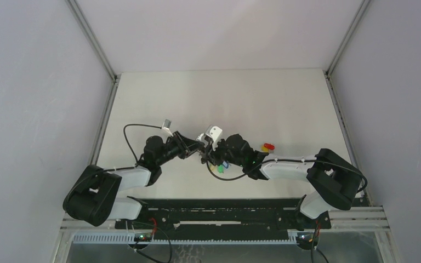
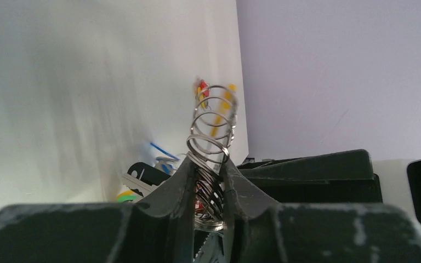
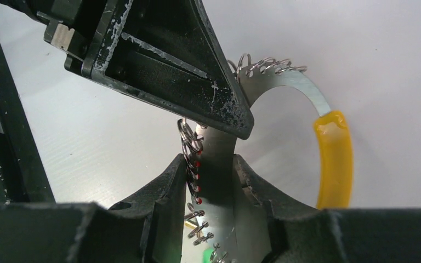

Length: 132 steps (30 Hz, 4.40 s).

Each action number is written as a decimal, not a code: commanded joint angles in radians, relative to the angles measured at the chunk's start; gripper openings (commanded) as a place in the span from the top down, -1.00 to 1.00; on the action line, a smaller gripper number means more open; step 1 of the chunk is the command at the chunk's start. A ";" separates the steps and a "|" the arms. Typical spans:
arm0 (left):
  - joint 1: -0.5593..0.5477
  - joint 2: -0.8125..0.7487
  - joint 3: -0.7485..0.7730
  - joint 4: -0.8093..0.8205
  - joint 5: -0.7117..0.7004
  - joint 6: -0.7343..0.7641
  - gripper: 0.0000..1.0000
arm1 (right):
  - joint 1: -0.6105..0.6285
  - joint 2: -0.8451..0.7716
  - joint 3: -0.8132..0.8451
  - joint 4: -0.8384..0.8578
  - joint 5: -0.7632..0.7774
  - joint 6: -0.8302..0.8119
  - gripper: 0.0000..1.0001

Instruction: Put the keys on the keyring

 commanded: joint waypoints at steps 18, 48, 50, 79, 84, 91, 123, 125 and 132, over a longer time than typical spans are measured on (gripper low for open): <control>-0.020 -0.310 0.300 -0.820 -0.167 0.659 1.00 | -0.169 -0.268 0.007 -0.244 -0.292 -0.027 -0.28; -0.266 -0.162 0.878 -1.584 -0.165 1.534 1.00 | -0.343 -0.106 0.137 -0.001 -0.898 -0.086 -0.29; -0.272 -0.160 0.878 -1.578 -0.152 1.540 0.99 | -0.330 -0.078 0.137 0.038 -0.932 -0.072 -0.25; -0.292 -0.339 0.702 -1.364 -0.413 1.315 -0.04 | -0.276 -0.086 0.074 0.102 -0.699 -0.038 1.00; -0.288 -0.486 0.556 -1.193 -0.523 1.036 -0.36 | -0.265 -0.120 -0.013 0.245 -0.542 -0.009 1.00; -0.249 -0.613 0.356 -0.991 -0.513 0.638 -0.59 | -0.242 -0.130 -0.122 0.458 -0.320 -0.006 1.00; -0.178 -0.540 -0.027 -0.437 -0.628 -0.389 -0.77 | 0.022 0.093 -0.218 1.002 0.215 -0.121 1.00; -0.178 -0.528 -0.027 -0.424 -0.640 -0.402 -0.77 | 0.030 0.097 -0.217 1.008 0.222 -0.124 1.00; -0.171 -0.461 -0.025 -0.347 -0.658 -0.453 -0.76 | 0.056 0.113 -0.217 1.023 0.234 -0.129 1.00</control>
